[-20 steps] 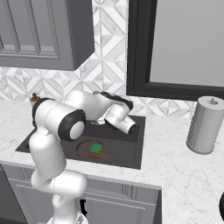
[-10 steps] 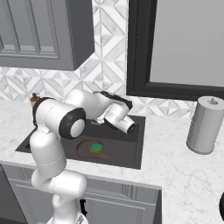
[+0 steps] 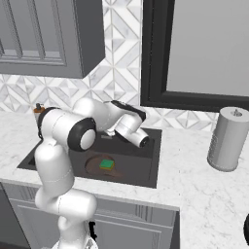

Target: Pick the pan and sponge and place them into the sink. Then turn on the water.

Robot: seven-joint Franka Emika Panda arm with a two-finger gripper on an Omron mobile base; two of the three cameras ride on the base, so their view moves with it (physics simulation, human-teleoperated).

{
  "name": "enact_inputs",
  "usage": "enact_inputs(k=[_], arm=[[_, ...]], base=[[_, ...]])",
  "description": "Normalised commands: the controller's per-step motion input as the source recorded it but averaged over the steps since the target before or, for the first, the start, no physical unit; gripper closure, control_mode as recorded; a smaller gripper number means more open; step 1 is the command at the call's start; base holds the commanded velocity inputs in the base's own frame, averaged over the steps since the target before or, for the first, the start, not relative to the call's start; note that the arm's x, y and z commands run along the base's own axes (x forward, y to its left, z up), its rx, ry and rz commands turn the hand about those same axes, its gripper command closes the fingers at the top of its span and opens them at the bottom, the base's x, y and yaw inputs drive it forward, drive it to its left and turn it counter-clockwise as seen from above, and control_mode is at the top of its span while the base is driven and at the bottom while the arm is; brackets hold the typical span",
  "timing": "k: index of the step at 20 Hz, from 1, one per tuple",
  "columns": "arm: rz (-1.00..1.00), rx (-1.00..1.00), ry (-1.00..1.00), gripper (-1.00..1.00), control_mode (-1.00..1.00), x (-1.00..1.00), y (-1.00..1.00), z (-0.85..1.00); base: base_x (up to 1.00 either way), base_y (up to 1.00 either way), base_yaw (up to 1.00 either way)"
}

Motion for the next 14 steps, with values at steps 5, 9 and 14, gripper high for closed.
enact_inputs(k=[5, 9, 14], arm=[[-0.05, 0.05, 0.09, -1.00, -1.00, 0.18, 0.00, -0.15], [-0.08, 0.06, 0.09, -1.00, -1.00, 0.08, 0.00, -0.18], [-0.06, 0.07, 0.02, -1.00, -1.00, 0.06, 0.00, -0.08]], base=[[0.00, 0.00, 0.00], [0.00, 0.00, 0.00], [0.00, 0.00, 0.00]])
